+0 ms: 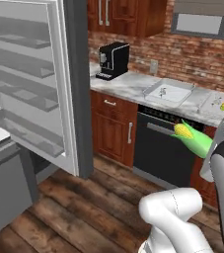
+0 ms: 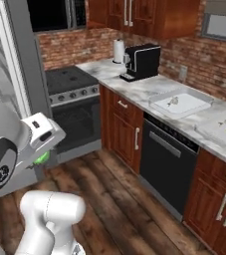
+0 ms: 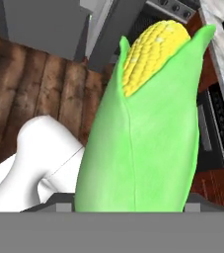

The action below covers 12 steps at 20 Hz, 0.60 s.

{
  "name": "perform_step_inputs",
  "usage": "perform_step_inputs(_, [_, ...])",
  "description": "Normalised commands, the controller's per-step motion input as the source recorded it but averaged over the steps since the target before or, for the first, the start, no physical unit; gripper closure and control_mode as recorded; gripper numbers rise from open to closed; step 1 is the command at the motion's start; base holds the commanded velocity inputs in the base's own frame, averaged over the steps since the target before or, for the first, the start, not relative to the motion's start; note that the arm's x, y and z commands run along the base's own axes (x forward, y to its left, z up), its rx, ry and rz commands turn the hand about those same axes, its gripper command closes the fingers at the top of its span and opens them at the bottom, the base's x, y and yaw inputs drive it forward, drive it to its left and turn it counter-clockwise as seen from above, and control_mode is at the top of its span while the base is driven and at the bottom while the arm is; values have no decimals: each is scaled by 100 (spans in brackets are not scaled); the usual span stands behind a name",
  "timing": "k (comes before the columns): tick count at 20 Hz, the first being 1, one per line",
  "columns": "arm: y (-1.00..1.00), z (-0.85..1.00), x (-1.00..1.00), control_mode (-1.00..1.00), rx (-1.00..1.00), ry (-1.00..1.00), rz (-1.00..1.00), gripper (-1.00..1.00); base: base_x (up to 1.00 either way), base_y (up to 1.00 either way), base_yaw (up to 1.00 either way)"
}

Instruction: Place one corn and one fish in each tupperware on the nearby counter, to pack two identical lunches.

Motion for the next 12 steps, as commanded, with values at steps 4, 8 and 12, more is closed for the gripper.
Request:
perform_step_inputs(4, [0, 0, 0, 100, 0, 0, 0, 100, 7, -29, -47])
perform_step_inputs(8, [0, 0, 0, 100, 0, 0, 0, 100, 45, -4, -45])
perform_step_inputs(12, [0, 0, 0, 100, 0, 0, 0, 100, 83, 0, -39])
